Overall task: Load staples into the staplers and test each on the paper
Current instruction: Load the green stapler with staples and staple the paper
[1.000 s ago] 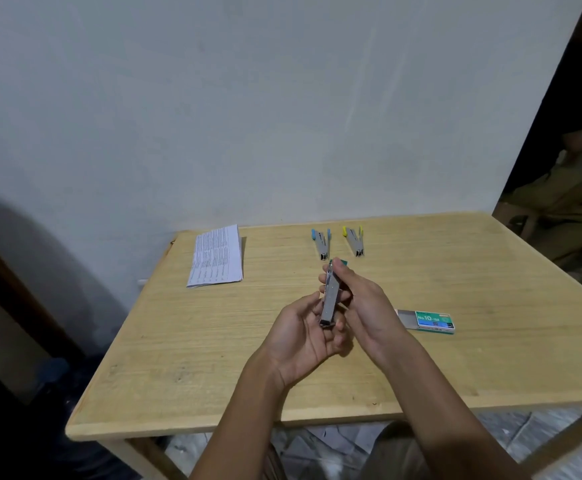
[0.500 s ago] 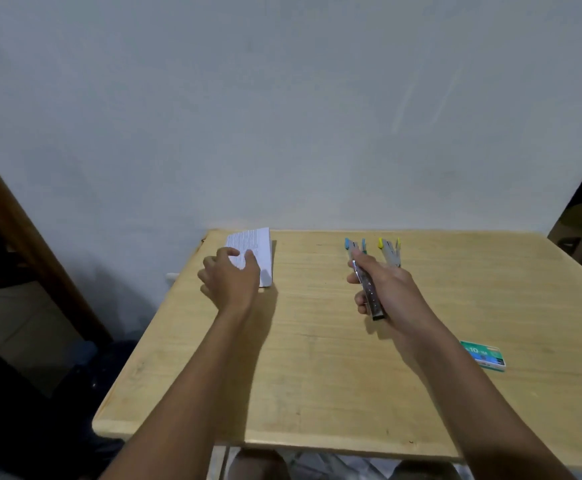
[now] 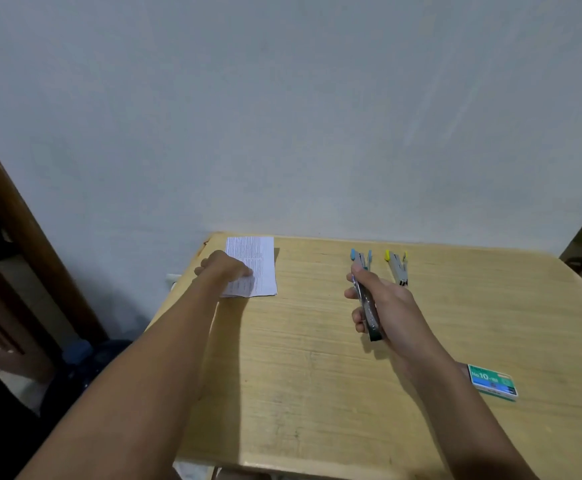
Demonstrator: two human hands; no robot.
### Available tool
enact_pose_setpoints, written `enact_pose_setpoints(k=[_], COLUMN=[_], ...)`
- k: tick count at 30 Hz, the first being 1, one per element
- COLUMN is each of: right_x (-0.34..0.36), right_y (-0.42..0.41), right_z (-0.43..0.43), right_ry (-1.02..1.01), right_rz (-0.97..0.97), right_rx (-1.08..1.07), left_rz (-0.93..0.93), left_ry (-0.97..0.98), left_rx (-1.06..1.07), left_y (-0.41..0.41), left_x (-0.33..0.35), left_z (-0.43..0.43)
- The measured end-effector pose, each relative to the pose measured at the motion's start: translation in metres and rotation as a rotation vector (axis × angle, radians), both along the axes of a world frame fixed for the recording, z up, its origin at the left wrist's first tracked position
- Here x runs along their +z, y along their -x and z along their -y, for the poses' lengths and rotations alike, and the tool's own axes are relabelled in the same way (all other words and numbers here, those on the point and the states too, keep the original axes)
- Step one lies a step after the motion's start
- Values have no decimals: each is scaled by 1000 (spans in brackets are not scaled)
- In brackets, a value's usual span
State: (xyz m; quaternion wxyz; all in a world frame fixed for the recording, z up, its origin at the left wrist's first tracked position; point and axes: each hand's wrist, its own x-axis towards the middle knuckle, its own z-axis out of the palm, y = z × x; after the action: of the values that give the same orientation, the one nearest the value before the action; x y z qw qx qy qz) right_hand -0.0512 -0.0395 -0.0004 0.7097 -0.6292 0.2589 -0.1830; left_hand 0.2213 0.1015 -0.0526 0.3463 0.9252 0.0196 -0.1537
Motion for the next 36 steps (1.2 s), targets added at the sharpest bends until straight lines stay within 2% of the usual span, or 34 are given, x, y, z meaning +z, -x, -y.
enact_pose_setpoints(k=[3,7,11,16,21,25,29,33,34,36], right_x=[-5,-10,-5,6,10,2,0,4,4,4], right_y=[2,5,7,7,10,16,22,25,26,26], right_z=[-2,-2,-1,-1,3,-1,-2,0,0,-1], right_ry=[6,7,10,36,54,120,155,225,247,281], right_rz=[-22,-23,-9,-22,-39,-48,29,139,155,159], right_rx=[3,-4,-35,-33,109,157,82,-7,-23,-36], left_rz=[39,87,3,-14,6,60,-74,-389,-402,-294], left_ry=[256,632,914,932,845,854,943,977,982,931], left_rx=[-15,-49,-124,-307,-517,-516,-466,-502,-511,-542], left_y=[-7,38,74,118,145,160,166,169,171,174], left_x=[-14,6,21,37,43,48,51,55,56,55], left_z=[-11,-27,-38,-33,-32,-30,-28,-34,-34,-33])
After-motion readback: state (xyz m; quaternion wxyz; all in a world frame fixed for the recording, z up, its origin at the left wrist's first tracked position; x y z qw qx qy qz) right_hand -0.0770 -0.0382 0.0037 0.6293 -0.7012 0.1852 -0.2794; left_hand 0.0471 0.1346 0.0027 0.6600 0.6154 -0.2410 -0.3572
